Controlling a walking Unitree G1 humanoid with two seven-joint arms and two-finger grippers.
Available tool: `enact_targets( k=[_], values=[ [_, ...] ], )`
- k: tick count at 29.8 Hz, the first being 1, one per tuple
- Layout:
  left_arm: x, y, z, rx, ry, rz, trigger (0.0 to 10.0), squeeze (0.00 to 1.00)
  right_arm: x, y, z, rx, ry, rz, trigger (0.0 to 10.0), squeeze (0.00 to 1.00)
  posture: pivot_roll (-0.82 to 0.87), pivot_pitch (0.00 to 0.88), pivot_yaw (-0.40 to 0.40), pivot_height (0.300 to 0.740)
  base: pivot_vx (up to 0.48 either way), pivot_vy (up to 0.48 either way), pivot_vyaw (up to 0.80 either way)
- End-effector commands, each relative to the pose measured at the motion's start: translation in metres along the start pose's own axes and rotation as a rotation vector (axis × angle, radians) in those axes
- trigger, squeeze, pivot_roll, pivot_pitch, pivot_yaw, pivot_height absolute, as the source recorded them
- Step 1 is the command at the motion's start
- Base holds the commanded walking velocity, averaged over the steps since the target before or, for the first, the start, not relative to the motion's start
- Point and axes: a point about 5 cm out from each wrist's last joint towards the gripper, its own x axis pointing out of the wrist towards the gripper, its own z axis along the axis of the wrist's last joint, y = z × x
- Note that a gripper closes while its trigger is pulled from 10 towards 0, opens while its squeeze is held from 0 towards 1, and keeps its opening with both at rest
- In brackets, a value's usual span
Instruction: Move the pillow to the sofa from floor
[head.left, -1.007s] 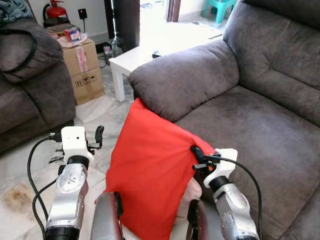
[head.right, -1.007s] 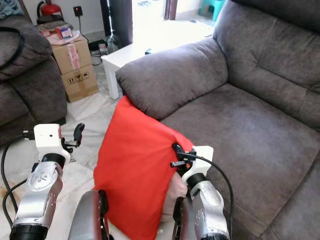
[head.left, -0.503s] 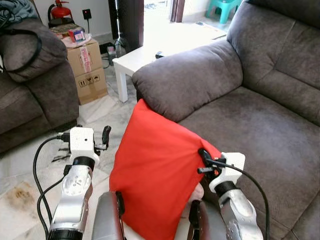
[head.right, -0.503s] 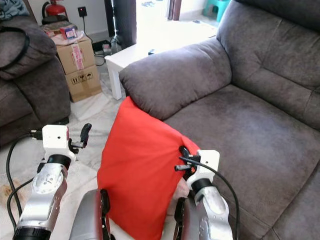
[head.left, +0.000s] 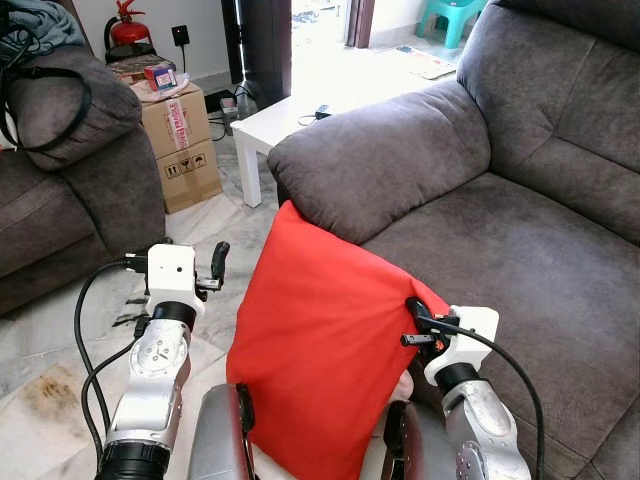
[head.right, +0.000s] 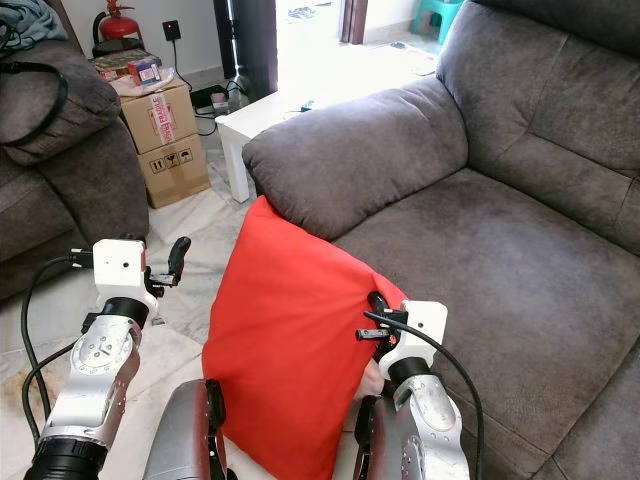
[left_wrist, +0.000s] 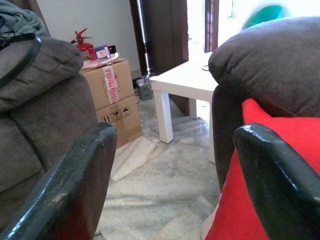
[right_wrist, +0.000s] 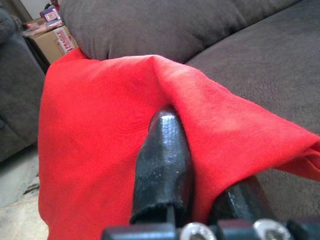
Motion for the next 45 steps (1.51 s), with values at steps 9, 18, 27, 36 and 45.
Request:
enact_targets(
  k=[9,18,27,36,45],
  values=[
    [0.0013,-0.0009,0.0012,0.032,-0.008,-0.010,10.0,0.00,0.0060,-0.0024,0.0381,-0.027,-0.161,-0.021,10.0,0.00,0.07,0.000,-0.043,0.560,0.000,0.000,0.00],
    [0.0021,-0.0008,0.0020,0.030,-0.009,-0.010,10.0,0.00,0.0061,-0.0011,0.0396,-0.025,-0.161,-0.019,10.0,0.00,0.07,0.000,-0.041,0.621,0.000,0.000,0.00],
    [0.0032,-0.0014,0.0021,0.029,-0.007,-0.014,10.0,0.00,0.0072,0.0004,0.0402,-0.025,-0.157,-0.011,10.0,0.00,0.07,0.000,-0.041,0.675,0.000,0.000,0.00],
    [0.0041,-0.0020,0.0025,0.027,-0.007,-0.014,10.0,0.00,0.0083,0.0007,0.0409,-0.024,-0.154,-0.003,10.0,0.00,0.07,0.000,-0.043,0.723,0.000,0.000,0.00],
    [0.0039,-0.0020,0.0026,0.028,-0.007,-0.021,10.0,0.00,0.0088,0.0008,0.0406,-0.022,-0.154,-0.006,10.0,0.00,0.07,0.000,-0.039,0.740,0.000,0.000,0.00]
  ],
)
